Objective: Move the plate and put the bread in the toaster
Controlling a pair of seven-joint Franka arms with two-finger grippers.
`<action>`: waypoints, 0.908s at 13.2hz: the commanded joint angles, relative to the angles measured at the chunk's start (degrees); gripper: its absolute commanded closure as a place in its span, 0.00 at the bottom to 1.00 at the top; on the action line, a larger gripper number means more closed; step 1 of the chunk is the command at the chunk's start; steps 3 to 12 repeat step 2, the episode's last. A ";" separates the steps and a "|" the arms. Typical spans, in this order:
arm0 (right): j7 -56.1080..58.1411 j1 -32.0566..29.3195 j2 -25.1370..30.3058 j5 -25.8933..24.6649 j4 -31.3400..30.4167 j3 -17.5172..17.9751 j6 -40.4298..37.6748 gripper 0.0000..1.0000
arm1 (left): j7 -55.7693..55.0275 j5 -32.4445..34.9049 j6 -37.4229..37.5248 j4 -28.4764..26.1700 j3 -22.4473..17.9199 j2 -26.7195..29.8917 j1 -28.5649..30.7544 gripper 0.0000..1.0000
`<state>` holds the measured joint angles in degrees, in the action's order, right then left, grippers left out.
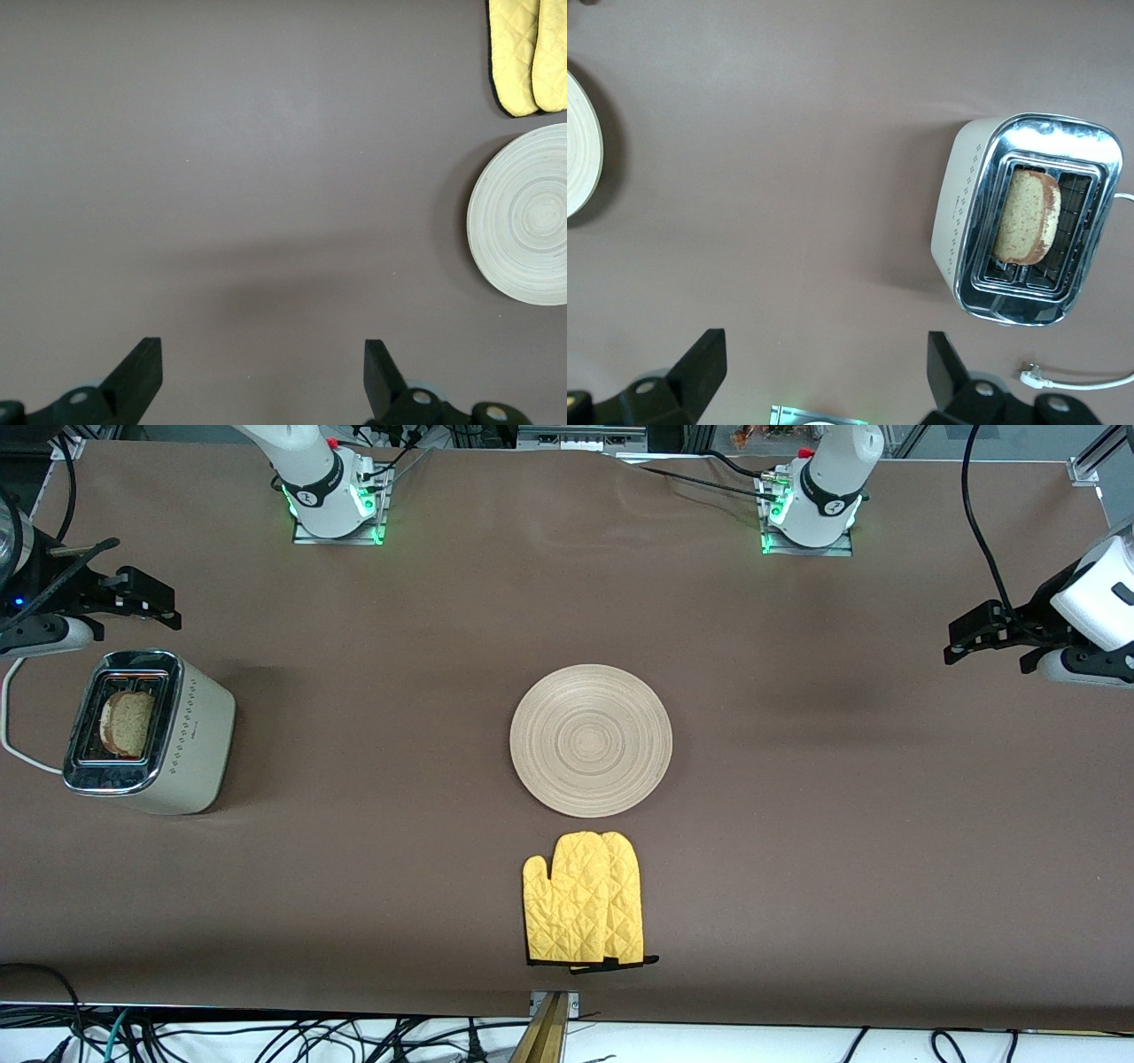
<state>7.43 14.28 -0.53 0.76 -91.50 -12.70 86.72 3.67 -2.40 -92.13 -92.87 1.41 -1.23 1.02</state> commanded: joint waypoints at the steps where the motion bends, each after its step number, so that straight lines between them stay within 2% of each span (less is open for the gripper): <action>1: 0.74 -0.66 0.88 -0.41 -0.43 0.66 -0.15 0.00 | -0.06 1.17 0.46 1.46 0.00 -0.53 -0.05 0.00; 12: 0.74 -0.66 0.88 -0.41 -0.43 0.66 -0.33 0.00 | -0.06 1.17 0.46 1.37 0.00 -0.53 -0.14 0.00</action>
